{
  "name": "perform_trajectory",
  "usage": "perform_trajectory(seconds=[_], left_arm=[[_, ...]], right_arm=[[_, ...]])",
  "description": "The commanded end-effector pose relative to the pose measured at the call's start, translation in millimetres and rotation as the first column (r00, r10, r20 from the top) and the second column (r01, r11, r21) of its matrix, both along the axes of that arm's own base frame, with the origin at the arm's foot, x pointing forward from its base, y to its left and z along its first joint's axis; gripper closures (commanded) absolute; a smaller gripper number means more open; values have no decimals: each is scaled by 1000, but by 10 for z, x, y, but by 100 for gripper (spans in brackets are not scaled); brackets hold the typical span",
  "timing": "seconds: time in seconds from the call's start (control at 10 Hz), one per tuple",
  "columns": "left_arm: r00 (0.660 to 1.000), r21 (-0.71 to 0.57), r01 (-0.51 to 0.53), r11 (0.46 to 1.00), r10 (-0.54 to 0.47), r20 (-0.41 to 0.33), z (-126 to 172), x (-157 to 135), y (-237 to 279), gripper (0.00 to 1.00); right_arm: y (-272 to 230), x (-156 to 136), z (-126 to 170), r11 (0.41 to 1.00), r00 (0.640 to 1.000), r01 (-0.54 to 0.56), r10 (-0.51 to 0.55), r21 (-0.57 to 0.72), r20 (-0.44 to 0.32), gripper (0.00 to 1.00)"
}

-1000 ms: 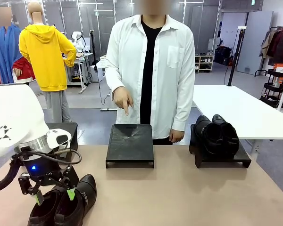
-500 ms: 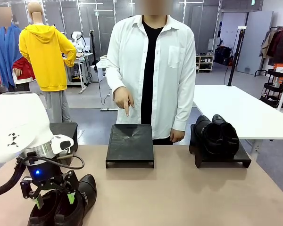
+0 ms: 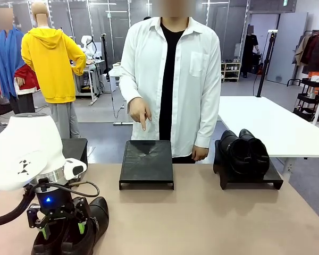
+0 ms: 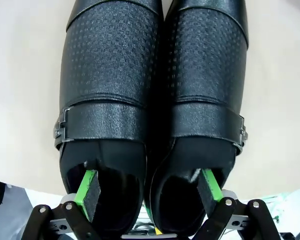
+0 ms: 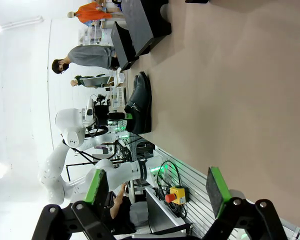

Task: Place the shoes on the stand as instructed by the person.
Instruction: Pick up another pair of Shoes and place it on the Shoes Stand indicated by the person.

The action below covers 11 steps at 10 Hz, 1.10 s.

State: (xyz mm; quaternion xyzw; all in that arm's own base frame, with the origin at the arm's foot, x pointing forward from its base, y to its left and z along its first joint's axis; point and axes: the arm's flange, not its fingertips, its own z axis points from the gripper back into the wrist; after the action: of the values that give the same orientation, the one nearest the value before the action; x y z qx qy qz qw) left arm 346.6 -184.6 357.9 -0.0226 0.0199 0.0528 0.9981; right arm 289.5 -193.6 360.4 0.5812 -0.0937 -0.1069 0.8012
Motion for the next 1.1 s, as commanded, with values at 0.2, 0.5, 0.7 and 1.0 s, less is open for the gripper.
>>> perform_trajectory(seconds=[0.2,0.5,0.7,1.0], left_arm=[[1000,34,-9,999,8,24,-349,-337,113,0],[1000,45,10,999,-11,19,-374,-367,110,89],[1000,58,26,998,-26,12,-373,-371,103,100],[999,47,43,998,-44,15,-328,-364,78,100]], right_arm=[[2,-21,0,1000,1000,2,-2,-14,9,0],[2,-21,0,1000,1000,2,-2,-14,9,0],[2,-21,0,1000,1000,2,-2,-14,9,0],[2,-21,0,1000,1000,2,-2,-14,9,0]])
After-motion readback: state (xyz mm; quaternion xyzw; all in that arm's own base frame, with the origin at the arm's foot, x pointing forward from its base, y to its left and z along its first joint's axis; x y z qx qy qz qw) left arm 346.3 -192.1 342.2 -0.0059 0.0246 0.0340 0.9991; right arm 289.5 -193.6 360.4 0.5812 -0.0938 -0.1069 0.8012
